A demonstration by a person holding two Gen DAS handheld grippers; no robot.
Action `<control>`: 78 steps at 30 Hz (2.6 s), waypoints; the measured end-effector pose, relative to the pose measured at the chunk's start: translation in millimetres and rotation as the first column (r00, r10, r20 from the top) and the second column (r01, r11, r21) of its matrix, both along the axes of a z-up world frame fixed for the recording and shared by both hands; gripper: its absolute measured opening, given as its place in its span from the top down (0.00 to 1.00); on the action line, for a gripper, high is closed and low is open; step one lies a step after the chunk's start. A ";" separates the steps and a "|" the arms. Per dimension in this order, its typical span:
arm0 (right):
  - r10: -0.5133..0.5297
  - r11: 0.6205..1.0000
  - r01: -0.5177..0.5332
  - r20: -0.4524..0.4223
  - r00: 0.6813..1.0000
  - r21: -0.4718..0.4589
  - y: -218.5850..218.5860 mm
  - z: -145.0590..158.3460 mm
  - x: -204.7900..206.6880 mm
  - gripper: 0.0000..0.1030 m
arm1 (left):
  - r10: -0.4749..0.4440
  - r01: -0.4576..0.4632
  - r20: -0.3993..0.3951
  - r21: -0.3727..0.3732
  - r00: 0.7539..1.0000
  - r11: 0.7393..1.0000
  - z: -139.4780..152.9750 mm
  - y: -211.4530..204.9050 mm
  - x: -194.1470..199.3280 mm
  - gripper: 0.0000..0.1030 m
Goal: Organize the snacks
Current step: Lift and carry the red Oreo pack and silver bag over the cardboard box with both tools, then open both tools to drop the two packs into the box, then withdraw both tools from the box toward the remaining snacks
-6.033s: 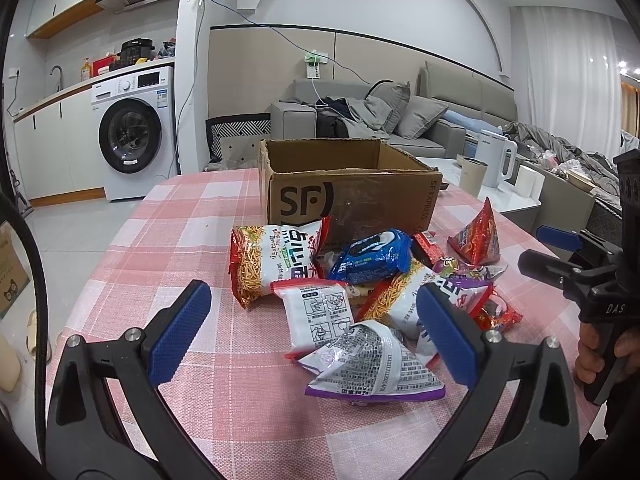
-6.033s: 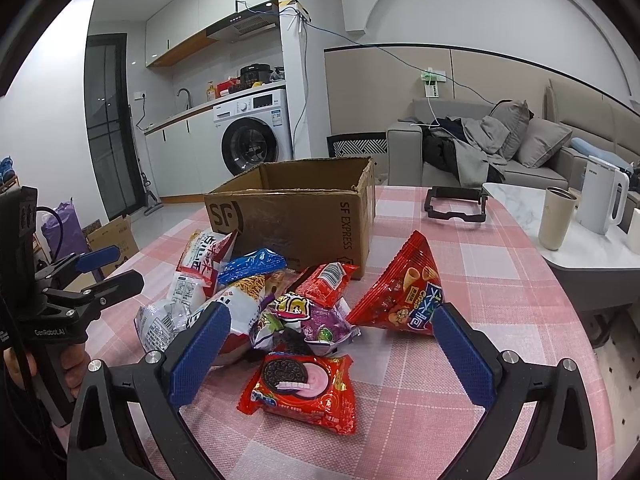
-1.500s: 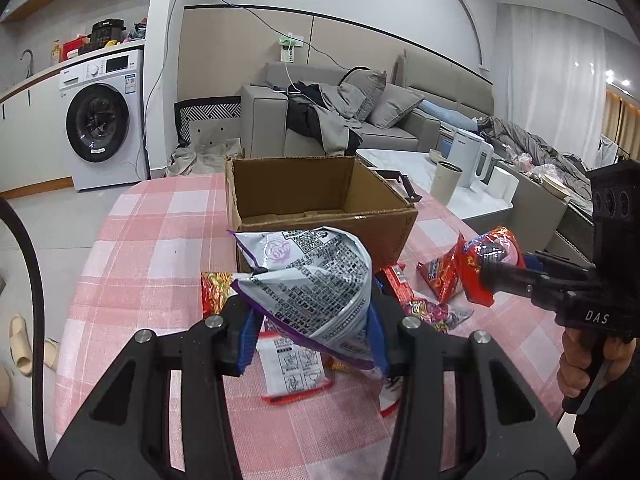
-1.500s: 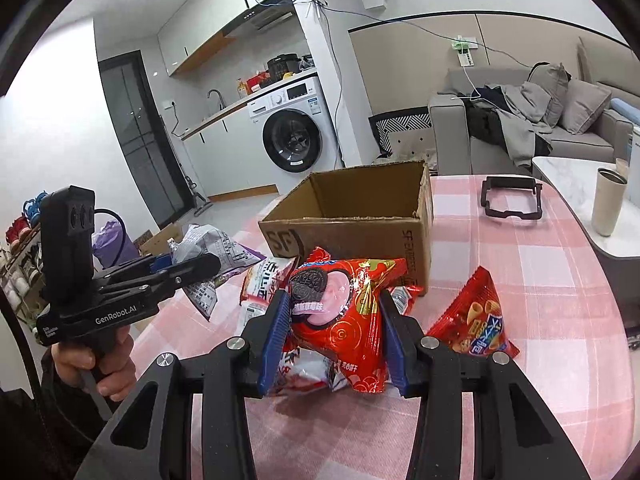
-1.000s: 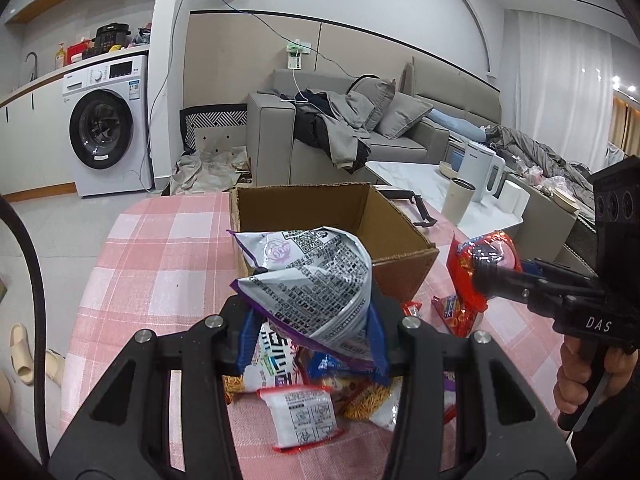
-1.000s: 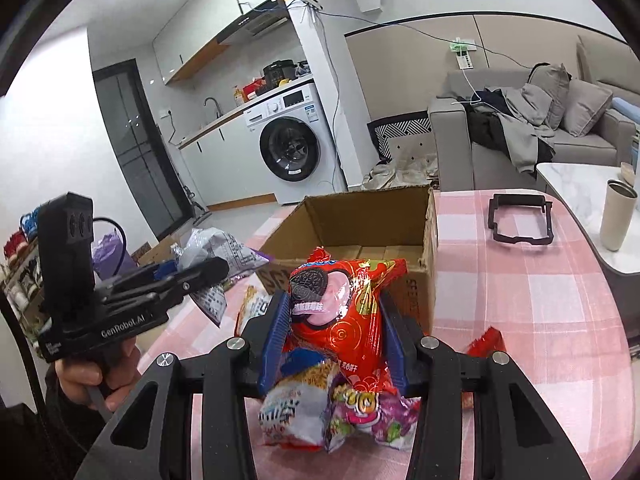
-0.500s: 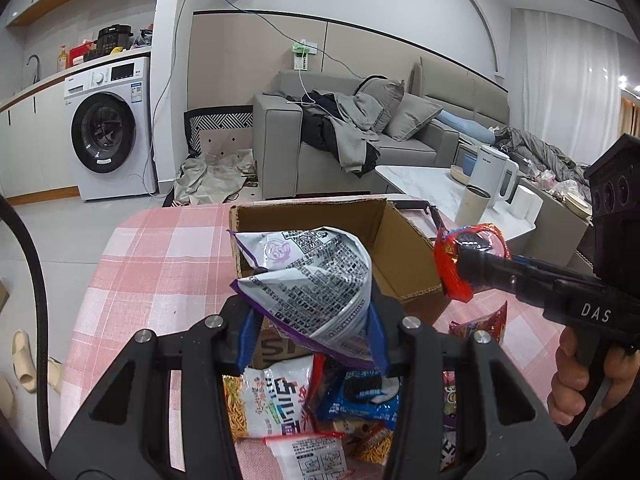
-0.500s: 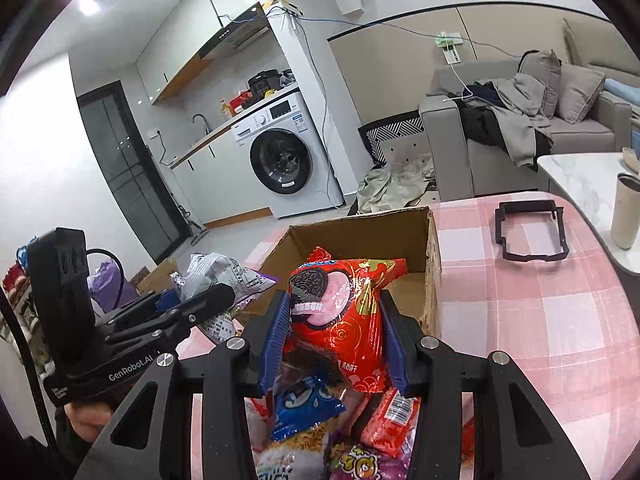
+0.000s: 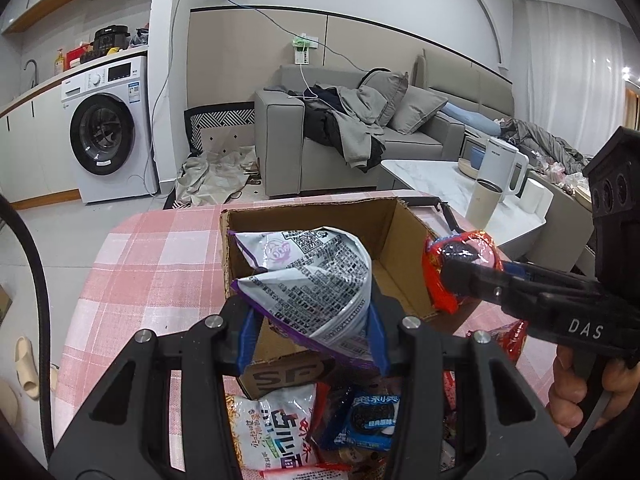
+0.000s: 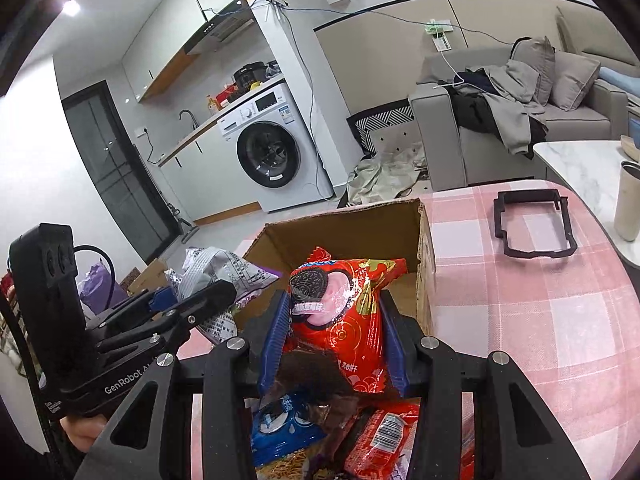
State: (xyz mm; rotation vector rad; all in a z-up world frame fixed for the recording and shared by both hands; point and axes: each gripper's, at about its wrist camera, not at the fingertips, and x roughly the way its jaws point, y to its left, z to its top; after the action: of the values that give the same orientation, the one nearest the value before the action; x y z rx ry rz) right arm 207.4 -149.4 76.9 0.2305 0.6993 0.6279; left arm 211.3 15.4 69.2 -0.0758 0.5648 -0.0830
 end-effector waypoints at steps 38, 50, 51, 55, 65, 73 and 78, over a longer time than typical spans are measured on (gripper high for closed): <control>-0.041 0.998 0.042 0.036 0.999 -0.047 -40.3 -1.9 -51.0 0.00 | 0.041 -0.041 0.032 0.014 0.999 0.999 -6.5 11.9 -84.2 0.01; -0.063 0.986 0.062 -0.002 0.998 -0.156 -57.5 -11.8 -69.9 0.00 | 0.050 -0.051 0.006 0.034 0.999 0.998 -26.1 12.8 -123.2 0.01; -0.058 0.986 0.057 -0.006 0.998 -0.155 -58.7 -12.4 -70.8 0.00 | 0.053 -0.053 -0.002 0.040 0.999 0.998 -29.2 12.3 -123.2 0.01; -0.041 0.986 0.038 -0.014 0.999 -0.161 -59.5 -13.1 -73.8 0.00 | 0.070 -0.069 -0.030 0.027 0.997 0.997 -42.1 16.0 -123.3 0.01; -0.039 0.974 0.034 -0.019 0.999 -0.225 -60.9 -20.6 -68.6 0.00 | 0.068 -0.068 -0.075 -0.004 0.995 0.998 -73.7 22.2 -123.9 0.01; -0.048 0.965 0.041 -0.023 0.999 -0.260 -69.9 -23.9 -65.5 0.00 | 0.073 -0.072 -0.095 0.020 0.993 0.997 -82.6 15.6 -119.2 0.01; -0.085 0.962 0.069 -0.053 0.995 -0.264 -78.7 -33.1 -57.5 0.00 | 0.074 -0.073 -0.103 0.016 0.992 0.997 -85.5 16.5 -117.3 0.01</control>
State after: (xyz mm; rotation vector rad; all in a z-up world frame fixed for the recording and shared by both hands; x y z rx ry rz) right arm 150.0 -228.1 43.8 0.0321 0.8227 0.4492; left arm 94.0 31.9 -16.3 -0.0893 0.6656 -0.0041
